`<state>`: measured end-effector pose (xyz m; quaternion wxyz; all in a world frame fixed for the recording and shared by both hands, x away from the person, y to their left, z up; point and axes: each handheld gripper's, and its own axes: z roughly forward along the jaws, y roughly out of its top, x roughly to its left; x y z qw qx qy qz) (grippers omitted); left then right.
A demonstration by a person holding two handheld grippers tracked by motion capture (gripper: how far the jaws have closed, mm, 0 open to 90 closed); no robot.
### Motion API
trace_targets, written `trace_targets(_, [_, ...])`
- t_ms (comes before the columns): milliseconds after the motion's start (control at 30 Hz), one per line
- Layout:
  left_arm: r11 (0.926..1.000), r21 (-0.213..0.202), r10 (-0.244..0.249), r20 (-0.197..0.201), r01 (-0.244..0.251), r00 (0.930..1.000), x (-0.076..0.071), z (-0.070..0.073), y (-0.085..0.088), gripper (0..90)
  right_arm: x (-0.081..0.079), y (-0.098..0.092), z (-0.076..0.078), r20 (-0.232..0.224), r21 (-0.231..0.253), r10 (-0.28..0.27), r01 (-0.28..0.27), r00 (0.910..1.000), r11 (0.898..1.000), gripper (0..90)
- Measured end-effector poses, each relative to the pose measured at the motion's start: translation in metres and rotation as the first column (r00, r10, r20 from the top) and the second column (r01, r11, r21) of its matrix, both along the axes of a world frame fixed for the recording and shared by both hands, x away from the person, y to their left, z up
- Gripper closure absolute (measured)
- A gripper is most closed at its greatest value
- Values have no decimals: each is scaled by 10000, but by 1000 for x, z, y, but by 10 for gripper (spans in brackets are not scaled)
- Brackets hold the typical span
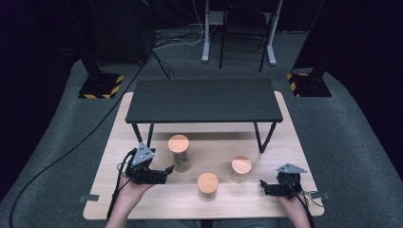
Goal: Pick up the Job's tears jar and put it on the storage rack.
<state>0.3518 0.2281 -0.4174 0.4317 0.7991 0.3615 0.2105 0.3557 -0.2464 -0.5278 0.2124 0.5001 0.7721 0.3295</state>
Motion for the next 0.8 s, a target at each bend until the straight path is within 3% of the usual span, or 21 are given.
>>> trace_targets(800, [9995,93,-307,-96,308,9995,20,1,-23,76,0,0,0,0,1,8,-8,10000,10000,29])
